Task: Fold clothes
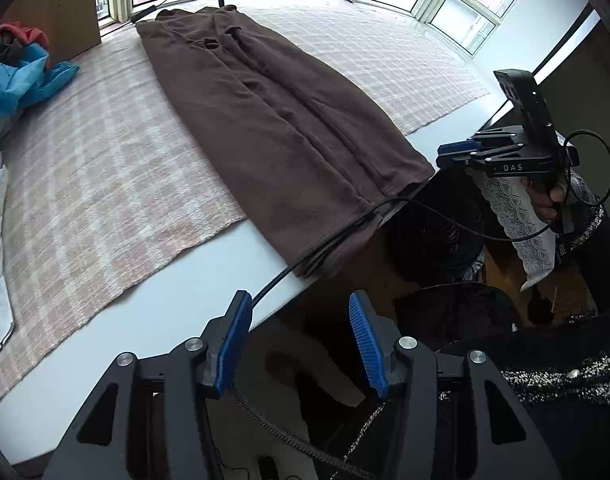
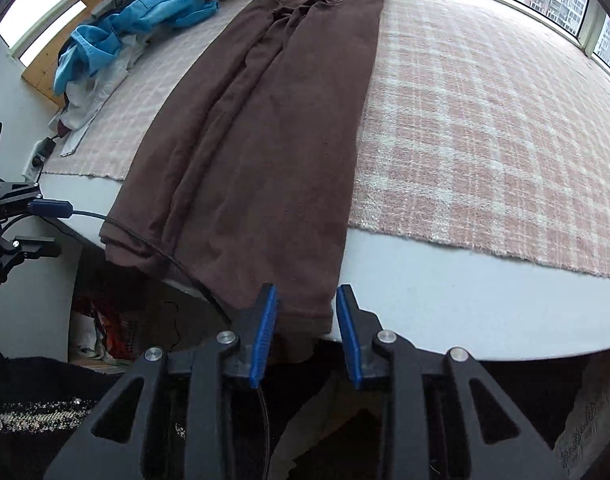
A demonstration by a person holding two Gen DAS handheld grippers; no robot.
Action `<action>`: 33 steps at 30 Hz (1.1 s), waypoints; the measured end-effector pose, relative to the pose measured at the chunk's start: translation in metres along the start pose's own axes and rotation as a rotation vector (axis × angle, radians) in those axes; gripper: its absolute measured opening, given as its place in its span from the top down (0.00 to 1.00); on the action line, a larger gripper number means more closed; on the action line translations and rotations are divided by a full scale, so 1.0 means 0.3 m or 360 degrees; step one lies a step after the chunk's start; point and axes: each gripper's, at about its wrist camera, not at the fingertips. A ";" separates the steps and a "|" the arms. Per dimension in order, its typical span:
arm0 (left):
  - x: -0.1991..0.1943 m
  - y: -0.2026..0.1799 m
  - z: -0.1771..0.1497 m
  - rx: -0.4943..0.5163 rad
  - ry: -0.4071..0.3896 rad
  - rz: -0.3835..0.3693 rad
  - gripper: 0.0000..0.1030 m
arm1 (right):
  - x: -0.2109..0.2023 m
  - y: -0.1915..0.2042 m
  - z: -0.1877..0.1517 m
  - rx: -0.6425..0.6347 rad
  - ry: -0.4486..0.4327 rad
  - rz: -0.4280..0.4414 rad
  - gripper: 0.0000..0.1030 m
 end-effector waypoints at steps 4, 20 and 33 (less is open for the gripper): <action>-0.038 0.066 0.016 -0.0088 -0.0053 0.0053 0.53 | -0.029 0.003 0.005 0.0034 -0.0051 -0.0036 0.70; 0.301 -0.121 0.114 -0.0052 0.0107 0.0167 0.54 | 0.011 -0.039 -0.003 0.0110 -0.0071 -0.0086 0.62; 0.151 0.012 0.237 -0.0274 -0.0042 -0.0210 0.89 | 0.012 -0.111 0.036 0.0314 -0.0001 0.0452 0.90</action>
Point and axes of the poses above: each gripper's, at about its wrist camera, not at the fingertips, and x roughly the way its jaws point, y to its left, z to its top, and after that the axes turned 11 degrees about z, right-handed
